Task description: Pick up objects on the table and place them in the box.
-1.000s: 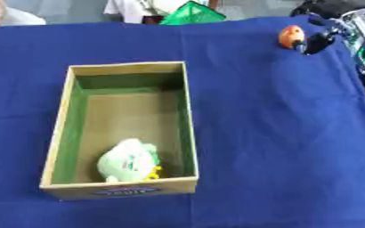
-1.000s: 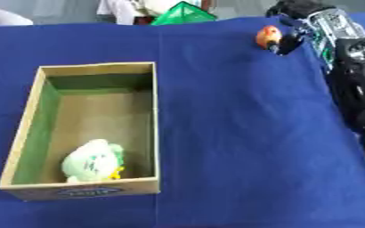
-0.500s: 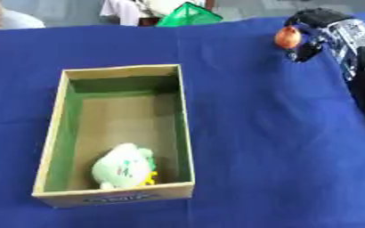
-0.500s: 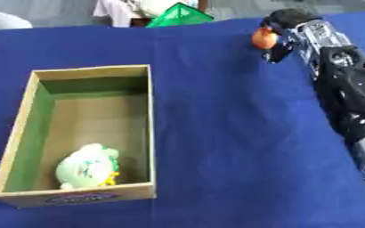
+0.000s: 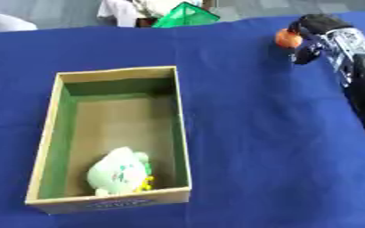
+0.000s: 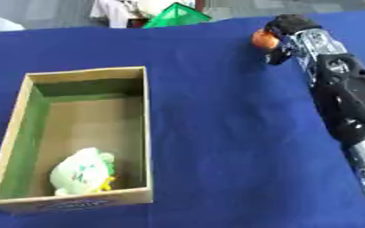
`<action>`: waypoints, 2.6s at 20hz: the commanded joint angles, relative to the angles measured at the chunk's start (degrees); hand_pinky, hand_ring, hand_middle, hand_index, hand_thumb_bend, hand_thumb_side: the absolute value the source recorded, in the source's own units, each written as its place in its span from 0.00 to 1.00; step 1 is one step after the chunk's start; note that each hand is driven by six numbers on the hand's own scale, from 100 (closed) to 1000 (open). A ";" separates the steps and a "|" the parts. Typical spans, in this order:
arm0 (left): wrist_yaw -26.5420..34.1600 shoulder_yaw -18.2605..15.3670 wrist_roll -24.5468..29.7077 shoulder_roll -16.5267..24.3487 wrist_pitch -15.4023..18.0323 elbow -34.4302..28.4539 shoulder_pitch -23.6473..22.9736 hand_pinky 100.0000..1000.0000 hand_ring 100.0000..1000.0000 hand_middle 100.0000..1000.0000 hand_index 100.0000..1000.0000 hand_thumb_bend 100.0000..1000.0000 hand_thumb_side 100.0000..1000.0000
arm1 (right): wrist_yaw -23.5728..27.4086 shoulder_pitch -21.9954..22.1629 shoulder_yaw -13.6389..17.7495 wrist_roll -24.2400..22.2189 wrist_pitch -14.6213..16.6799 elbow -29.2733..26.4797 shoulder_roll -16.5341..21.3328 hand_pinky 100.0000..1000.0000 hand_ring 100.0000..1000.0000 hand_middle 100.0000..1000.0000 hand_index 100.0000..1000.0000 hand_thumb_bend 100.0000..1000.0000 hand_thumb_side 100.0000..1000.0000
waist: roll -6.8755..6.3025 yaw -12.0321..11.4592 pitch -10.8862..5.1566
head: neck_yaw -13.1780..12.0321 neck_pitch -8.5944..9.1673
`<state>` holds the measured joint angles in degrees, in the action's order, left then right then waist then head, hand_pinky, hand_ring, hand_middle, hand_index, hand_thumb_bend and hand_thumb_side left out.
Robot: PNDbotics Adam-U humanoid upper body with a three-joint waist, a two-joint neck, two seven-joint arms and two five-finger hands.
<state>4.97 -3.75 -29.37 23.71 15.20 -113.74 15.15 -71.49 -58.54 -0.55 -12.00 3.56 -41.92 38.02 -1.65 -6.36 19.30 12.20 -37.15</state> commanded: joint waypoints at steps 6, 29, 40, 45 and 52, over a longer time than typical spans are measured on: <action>0.07 -0.27 0.46 0.96 -0.07 -0.85 0.71 0.72 0.83 0.70 0.73 0.14 0.79 | 0.70 -0.99 -0.12 4.81 -3.67 -1.98 2.55 0.70 0.76 0.64 0.75 0.00 0.07 | -0.02 -0.21 -1.04 | 0.41 1.16; 0.60 0.11 1.03 0.35 -0.12 -0.85 1.56 0.72 0.83 0.70 0.73 0.13 0.81 | 1.53 -0.41 0.17 8.48 -6.01 -0.56 0.22 0.68 0.68 0.54 0.70 0.00 0.00 | -0.23 -1.53 0.17 | 2.20 3.03; 0.71 0.02 1.20 0.43 -0.23 -0.85 1.58 0.72 0.83 0.70 0.73 0.13 0.80 | 6.49 -0.34 -0.14 18.22 -7.65 -3.01 0.54 0.59 0.49 0.39 0.55 0.00 0.00 | -0.03 -1.33 -0.23 | 1.95 2.55; 0.66 -0.14 1.15 0.66 -0.21 -0.85 1.45 0.72 0.83 0.70 0.73 0.13 0.80 | 10.37 0.20 -1.46 18.47 -6.00 -6.30 1.95 0.57 0.47 0.38 0.56 0.00 0.00 | 0.31 -1.09 -0.65 | 1.60 1.99; 0.30 -0.55 0.83 1.34 -0.08 -0.85 1.09 0.73 0.83 0.70 0.73 0.14 0.79 | 17.52 4.22 -5.59 13.31 -2.67 -19.68 7.88 0.57 0.48 0.38 0.56 0.00 0.00 | 0.99 -0.26 -1.61 | 0.31 0.91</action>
<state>5.47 -3.52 -28.44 23.28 14.97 -113.74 16.05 -55.58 -53.47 -5.71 2.23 0.34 -57.79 42.31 -0.72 -6.63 19.12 12.90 -35.80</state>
